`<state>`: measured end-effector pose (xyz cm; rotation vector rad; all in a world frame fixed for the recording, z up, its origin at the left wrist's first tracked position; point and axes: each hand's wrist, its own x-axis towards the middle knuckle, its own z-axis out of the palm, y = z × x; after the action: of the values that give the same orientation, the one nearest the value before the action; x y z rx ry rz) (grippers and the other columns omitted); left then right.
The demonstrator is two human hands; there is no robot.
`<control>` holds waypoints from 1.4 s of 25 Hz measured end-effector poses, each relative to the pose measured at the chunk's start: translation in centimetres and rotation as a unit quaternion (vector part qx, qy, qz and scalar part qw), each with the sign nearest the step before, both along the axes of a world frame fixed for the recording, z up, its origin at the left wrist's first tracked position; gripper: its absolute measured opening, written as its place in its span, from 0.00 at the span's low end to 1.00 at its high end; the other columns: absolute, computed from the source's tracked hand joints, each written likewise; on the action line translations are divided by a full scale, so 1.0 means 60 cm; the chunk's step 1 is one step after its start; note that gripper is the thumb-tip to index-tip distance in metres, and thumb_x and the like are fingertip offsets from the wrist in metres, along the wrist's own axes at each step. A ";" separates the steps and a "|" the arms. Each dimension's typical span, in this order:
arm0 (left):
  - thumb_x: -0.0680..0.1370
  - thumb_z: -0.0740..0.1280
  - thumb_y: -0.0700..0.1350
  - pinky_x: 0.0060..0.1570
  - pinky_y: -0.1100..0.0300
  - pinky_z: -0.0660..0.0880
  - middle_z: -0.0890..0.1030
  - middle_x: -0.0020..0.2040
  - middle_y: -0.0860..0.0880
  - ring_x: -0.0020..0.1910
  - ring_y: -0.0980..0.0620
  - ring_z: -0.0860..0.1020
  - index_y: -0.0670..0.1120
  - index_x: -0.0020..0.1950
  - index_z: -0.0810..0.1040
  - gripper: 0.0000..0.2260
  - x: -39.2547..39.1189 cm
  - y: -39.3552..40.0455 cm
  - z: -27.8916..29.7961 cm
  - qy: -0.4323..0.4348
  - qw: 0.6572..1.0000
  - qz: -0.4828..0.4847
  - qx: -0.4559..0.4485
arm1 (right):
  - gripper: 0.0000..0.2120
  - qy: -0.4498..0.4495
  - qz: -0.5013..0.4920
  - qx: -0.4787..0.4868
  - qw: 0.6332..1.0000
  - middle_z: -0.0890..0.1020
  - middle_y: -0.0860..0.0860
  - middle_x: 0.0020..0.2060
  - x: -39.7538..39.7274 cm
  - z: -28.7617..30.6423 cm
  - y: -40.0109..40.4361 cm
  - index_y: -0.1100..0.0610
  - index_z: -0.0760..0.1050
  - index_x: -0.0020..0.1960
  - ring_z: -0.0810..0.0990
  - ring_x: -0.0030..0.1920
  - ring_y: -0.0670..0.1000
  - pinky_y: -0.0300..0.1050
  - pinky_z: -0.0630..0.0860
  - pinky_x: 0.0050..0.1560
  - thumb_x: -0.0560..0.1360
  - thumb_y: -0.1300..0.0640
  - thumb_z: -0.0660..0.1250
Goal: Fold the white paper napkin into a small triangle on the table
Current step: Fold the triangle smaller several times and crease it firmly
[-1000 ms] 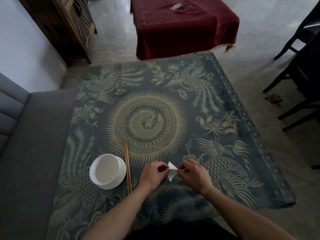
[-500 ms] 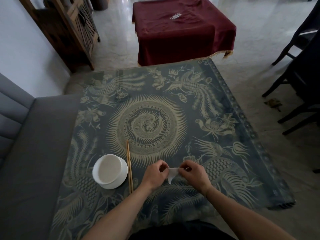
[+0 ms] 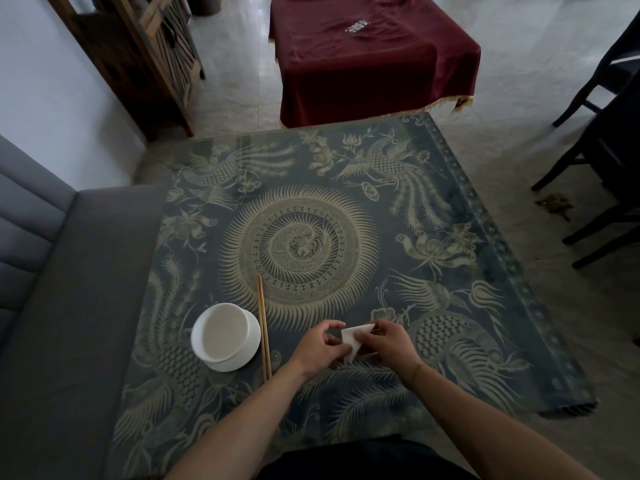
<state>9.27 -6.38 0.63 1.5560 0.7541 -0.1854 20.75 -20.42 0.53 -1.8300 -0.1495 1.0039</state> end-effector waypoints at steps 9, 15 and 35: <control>0.72 0.75 0.35 0.44 0.59 0.79 0.84 0.44 0.46 0.42 0.54 0.82 0.46 0.66 0.74 0.24 -0.003 0.015 -0.008 0.003 1.000 -0.004 0.006 | 0.15 0.008 0.026 -0.009 1.000 0.85 0.60 0.41 0.012 -0.004 0.013 0.58 0.75 0.52 0.84 0.35 0.55 0.45 0.77 0.29 0.69 0.64 0.77; 0.75 0.71 0.36 0.49 0.47 0.80 0.84 0.47 0.39 0.46 0.41 0.84 0.44 0.65 0.73 0.19 0.007 0.009 -0.012 0.010 0.999 0.037 -0.016 | 0.20 -0.054 0.060 -0.045 0.996 0.84 0.58 0.40 0.017 -0.021 0.027 0.49 0.74 0.52 0.84 0.35 0.55 0.47 0.81 0.33 0.66 0.62 0.78; 0.79 0.65 0.55 0.46 0.52 0.75 0.73 0.63 0.51 0.58 0.48 0.76 0.54 0.71 0.64 0.22 -0.001 0.013 -0.039 0.120 0.895 -0.155 0.401 | 0.22 -0.513 0.335 -0.122 0.781 0.78 0.50 0.59 0.003 -0.033 -0.001 0.52 0.75 0.64 0.77 0.55 0.55 0.50 0.77 0.50 0.71 0.50 0.71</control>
<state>9.23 -5.59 -1.72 2.4820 0.8182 -0.3323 20.96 -20.48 -1.48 -2.4570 -1.4778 0.3239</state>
